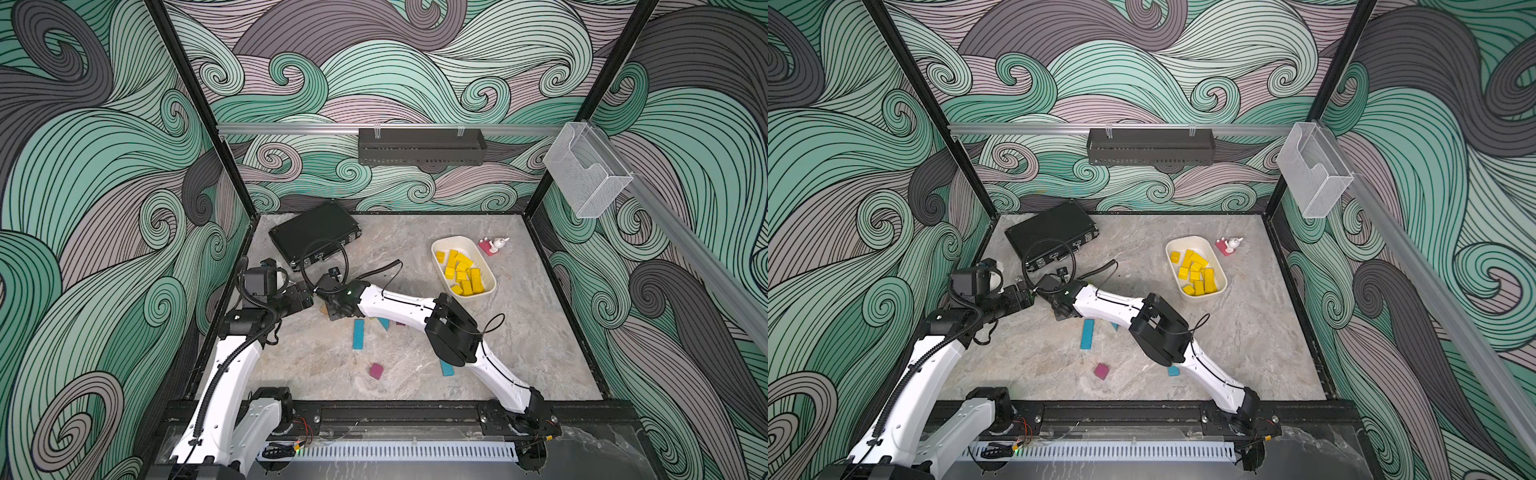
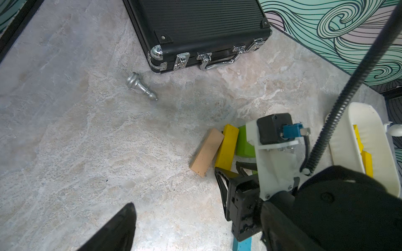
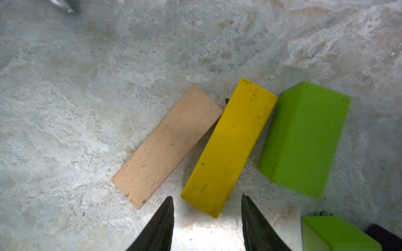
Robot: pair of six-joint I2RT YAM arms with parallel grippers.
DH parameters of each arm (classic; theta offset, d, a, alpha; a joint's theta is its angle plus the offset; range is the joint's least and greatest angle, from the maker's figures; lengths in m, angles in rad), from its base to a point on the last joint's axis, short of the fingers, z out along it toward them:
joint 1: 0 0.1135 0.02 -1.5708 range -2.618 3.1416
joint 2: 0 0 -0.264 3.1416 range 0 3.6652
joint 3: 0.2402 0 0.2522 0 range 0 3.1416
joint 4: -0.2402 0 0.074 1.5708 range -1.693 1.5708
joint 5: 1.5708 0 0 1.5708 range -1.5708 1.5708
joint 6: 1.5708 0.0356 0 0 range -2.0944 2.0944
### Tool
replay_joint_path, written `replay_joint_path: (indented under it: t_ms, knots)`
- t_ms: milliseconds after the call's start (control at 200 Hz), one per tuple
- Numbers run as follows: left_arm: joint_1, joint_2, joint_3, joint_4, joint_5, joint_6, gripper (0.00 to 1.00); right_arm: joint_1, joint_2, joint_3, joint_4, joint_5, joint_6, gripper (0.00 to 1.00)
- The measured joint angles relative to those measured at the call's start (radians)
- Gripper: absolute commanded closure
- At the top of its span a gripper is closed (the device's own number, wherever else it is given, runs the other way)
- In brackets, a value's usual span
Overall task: Pick out the yellow building blocks
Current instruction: Pick up the building block from the center of the board.
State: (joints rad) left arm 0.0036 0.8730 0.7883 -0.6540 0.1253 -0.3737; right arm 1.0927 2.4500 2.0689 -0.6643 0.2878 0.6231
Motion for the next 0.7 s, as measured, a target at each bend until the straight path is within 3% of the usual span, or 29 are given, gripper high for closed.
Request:
replay_joint_path:
  t_ms: [700]
  knots:
    - [0.007,-0.006,-0.016,0.004,-0.005,-0.001,0.11,-0.009,0.055,0.063,-0.039,0.011,0.026,0.62]
